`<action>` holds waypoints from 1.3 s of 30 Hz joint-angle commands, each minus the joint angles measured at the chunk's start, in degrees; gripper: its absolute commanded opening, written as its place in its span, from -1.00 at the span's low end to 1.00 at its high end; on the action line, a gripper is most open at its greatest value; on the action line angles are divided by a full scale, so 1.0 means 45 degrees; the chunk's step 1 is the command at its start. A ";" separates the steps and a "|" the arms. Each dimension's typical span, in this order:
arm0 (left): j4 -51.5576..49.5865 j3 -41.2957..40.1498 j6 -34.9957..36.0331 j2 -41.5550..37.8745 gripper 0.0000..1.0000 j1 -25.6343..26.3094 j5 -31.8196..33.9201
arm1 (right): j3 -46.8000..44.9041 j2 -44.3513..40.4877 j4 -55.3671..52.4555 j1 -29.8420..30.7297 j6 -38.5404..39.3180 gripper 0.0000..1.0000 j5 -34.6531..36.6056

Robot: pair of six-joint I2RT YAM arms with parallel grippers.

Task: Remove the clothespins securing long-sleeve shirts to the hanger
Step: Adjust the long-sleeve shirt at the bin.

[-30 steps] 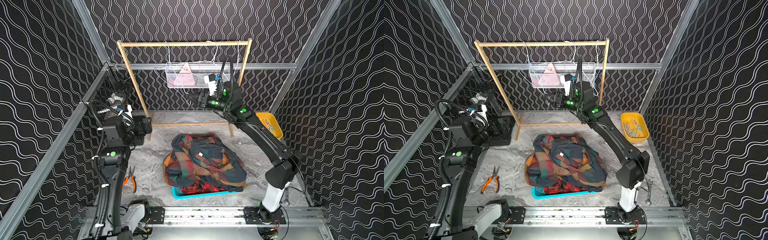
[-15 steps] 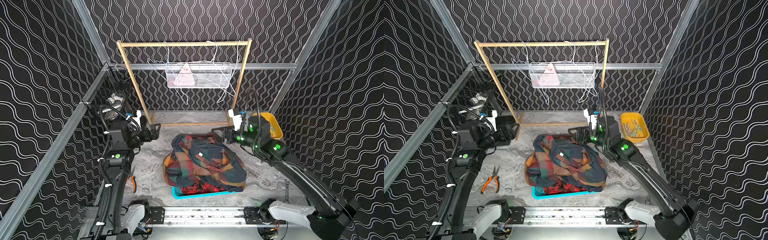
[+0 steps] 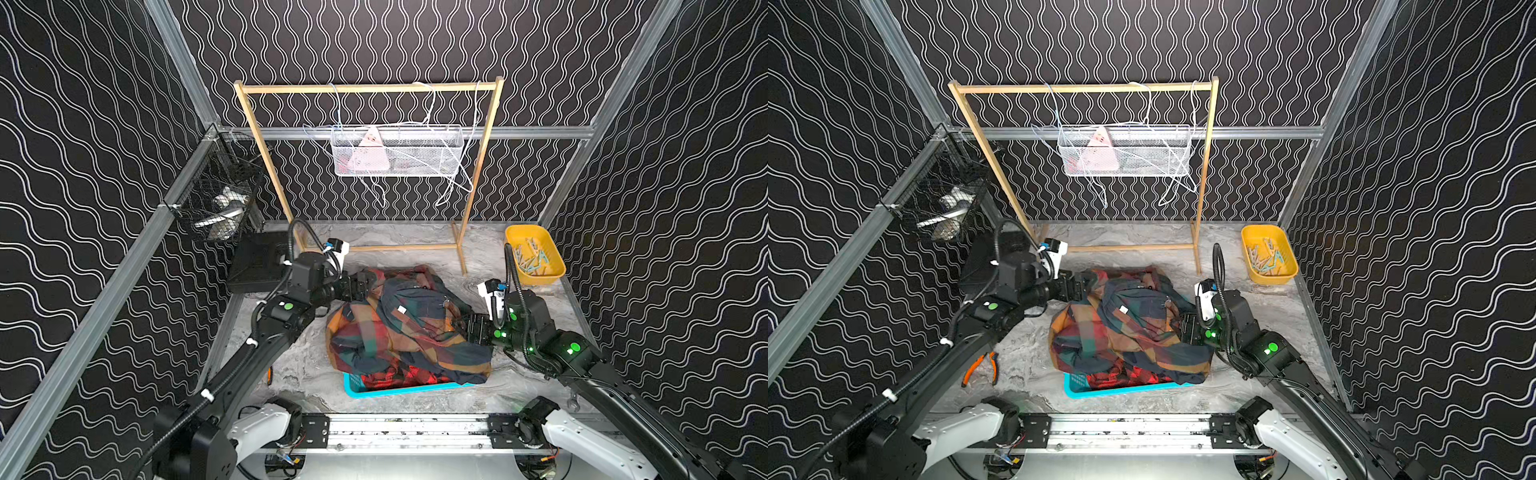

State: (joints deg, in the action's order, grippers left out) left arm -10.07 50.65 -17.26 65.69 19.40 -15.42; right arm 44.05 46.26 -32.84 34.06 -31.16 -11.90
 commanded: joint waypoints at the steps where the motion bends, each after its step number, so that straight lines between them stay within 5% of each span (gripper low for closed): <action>1: 0.1518 -0.0344 -0.0428 0.0529 0.98 0.1194 0.1162 | -0.0313 0.0437 0.1279 0.0013 -0.0418 -0.28 -0.0721; 3: 0.1763 -0.0573 -0.0518 0.0760 0.98 0.2164 0.1629 | -0.0408 0.0893 0.2076 0.0028 -0.0488 -0.63 -0.1076; 6: 0.1815 -0.1080 -0.0713 0.1059 0.98 0.3339 0.2309 | -0.0473 0.1703 0.3072 0.0077 -0.0498 -0.85 -0.1377; 16: 0.3001 -0.3587 -0.1749 0.1986 0.98 0.5603 0.4008 | -0.1793 0.4832 0.6020 0.0640 -0.0982 -0.84 -0.1347; 26: 0.3408 -0.3969 -0.1344 0.2860 0.98 0.5623 0.4579 | -0.2188 0.3498 0.4993 0.1044 -0.1039 -0.28 0.0290; 30: 0.2637 -0.3498 -0.1052 0.1907 0.98 0.5643 0.4452 | -0.1063 0.2027 0.3243 0.1029 -0.0494 0.24 0.0724; 35: 0.1330 -0.2577 -0.0472 0.0276 0.98 0.5640 0.4617 | 0.0465 0.1233 0.2059 0.0987 0.0249 0.55 0.1415; 39: 0.0535 -0.2016 -0.0250 -0.0697 0.98 0.5645 0.4743 | 0.1478 0.2499 0.2366 0.0456 0.1178 0.67 0.1211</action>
State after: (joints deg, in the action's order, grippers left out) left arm -3.27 40.21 -20.40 64.69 44.77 4.69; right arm 48.51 54.50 -20.86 37.50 -29.82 -7.51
